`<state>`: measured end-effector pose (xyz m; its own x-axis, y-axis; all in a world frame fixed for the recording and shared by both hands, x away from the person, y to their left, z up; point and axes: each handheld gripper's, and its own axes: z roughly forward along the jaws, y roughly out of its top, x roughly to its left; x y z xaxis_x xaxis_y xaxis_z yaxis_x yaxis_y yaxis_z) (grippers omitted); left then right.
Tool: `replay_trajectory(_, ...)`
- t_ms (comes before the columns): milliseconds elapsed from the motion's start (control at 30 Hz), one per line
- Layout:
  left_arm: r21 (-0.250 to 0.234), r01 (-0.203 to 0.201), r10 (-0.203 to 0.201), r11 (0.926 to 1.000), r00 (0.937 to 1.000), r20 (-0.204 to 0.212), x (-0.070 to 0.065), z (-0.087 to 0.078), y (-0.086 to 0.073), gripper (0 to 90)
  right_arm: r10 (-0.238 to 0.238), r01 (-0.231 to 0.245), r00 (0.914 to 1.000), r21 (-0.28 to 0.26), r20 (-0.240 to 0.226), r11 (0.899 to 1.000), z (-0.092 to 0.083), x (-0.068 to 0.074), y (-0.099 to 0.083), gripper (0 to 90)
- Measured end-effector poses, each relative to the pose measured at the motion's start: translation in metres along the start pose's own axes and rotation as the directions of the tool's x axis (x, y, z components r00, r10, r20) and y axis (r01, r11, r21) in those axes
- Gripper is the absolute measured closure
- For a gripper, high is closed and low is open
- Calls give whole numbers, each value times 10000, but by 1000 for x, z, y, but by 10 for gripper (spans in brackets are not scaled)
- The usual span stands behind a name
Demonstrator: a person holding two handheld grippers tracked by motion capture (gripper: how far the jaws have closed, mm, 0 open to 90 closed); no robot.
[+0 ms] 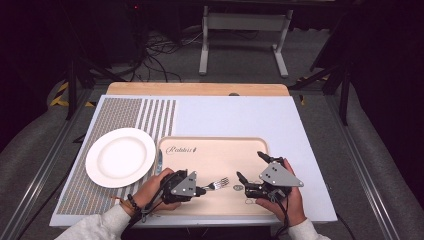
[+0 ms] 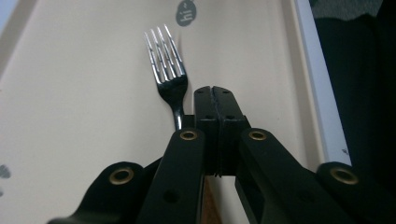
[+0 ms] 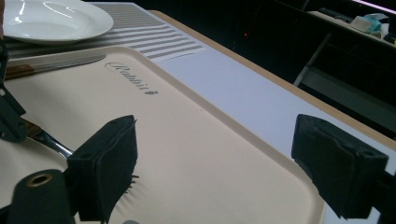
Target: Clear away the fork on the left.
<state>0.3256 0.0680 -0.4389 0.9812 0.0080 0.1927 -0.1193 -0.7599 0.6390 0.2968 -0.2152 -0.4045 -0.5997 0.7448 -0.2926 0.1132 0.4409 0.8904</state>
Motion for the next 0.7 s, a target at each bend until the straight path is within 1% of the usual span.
replay_trajectory(133, 365, -160, 156, 9992, 9998, 114, 0, 11, 4, 900, -34, 34, 10000, 69, -21, 10000, 1, -1, -1, 154)
replay_trajectory(167, 423, -234, 229, 9988, 9997, 122, 0, 13, 5, 900, -35, 35, 10000, 76, -23, 10000, 1, -1, -2, 155)
replay_trajectory(233, 506, -259, 247, 9984, 9994, 245, 0, 16, 6, 900, -55, 55, 10000, 86, -32, 9999, 1, 0, -2, 155)
replay_trajectory(300, 691, -366, 352, 9969, 9992, 211, 0, 20, 6, 900, -74, 74, 10000, 99, -48, 9999, 2, 0, -2, 155)
replay_trajectory(333, 730, -346, 329, 9967, 9991, 249, 0, 21, 7, 900, -68, 68, 10000, 113, -52, 9999, 2, 0, -2, 155)
replay_trajectory(367, 663, -329, 310, 9973, 9991, 303, 1, 22, 7, 900, -73, 74, 9999, 132, -70, 9999, 2, 0, -2, 155)
replay_trajectory(433, 729, -348, 331, 9967, 9991, 253, 3, 22, 7, 900, -82, 83, 9999, 162, -86, 9998, 3, 0, -2, 155)
replay_trajectory(467, 759, -362, 353, 9965, 9993, 133, 3, 23, 8, 900, -94, 96, 9999, 179, -93, 9998, 3, 0, -2, 155)
replay_trajectory(500, 831, -331, 329, 9960, 9995, 31, 4, 23, 8, 900, -83, 85, 9999, 186, -94, 9998, 3, 0, -3, 155)
replay_trajectory(533, 807, -259, 254, 9964, 9997, 67, 6, 23, 8, 900, -65, 67, 9999, 189, -97, 9998, 3, 0, -3, 155)
replay_trajectory(600, 872, -202, 207, 9960, 9998, -49, 7, 23, 8, 900, -84, 87, 9999, 201, -107, 9998, 3, 0, -3, 156)
replay_trajectory(667, 887, -177, 182, 9959, 9998, -50, 8, 23, 7, 900, -95, 98, 9999, 215, -109, 9997, 3, 0, -3, 155)
replay_trajectory(700, 925, -155, 171, 9956, 9997, -166, 8, 23, 7, 900, -101, 103, 9999, 211, -117, 9997, 3, 0, -3, 155)
